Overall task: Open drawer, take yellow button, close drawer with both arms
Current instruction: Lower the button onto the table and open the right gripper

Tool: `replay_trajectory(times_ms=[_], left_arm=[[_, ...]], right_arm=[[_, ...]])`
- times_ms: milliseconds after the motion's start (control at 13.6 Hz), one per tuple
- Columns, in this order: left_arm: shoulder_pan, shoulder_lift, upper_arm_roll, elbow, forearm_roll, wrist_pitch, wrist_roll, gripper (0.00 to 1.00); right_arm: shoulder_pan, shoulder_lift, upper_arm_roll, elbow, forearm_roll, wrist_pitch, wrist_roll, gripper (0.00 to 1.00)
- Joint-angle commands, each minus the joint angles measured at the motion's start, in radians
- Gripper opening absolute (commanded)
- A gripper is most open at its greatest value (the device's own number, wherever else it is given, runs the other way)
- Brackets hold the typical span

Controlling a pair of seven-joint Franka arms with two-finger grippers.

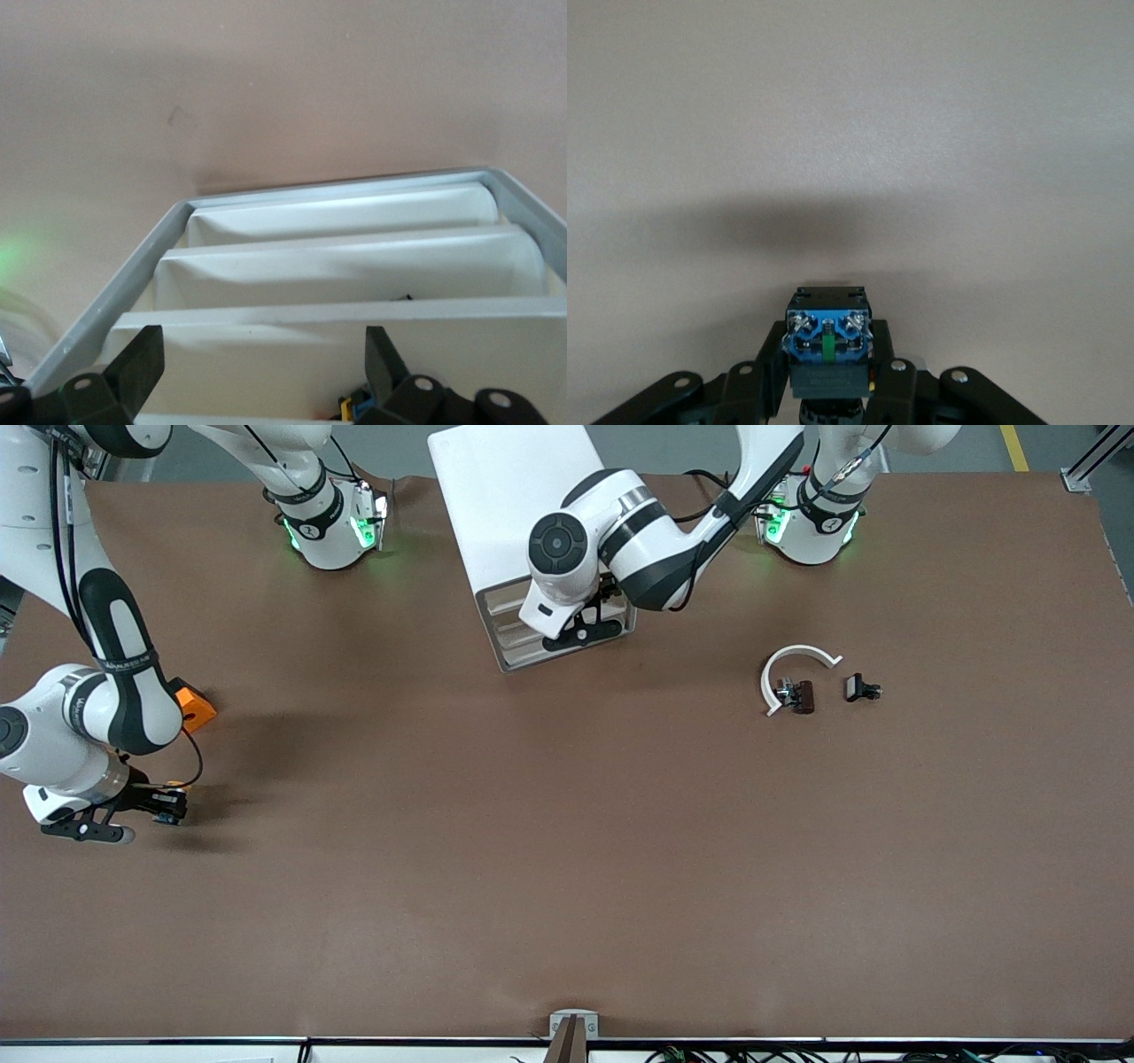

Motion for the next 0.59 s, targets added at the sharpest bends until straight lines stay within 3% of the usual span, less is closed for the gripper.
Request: replay_trajectory(times_ms=[0,513], left_arm=[[-0.025,-0.031,-0.002,-0.024,0.000,0.006,0.000,1.00],[-0.068,-0.025,-0.002,-0.024,0.000,0.004,0.000,1.00]], right_arm=[[-0.014,0.035,0.021,0.051,0.024,-0.010,0.005,0.00],[-0.002,0.063,0.041,0.074,0.045,-0.010,0.005,0.00]])
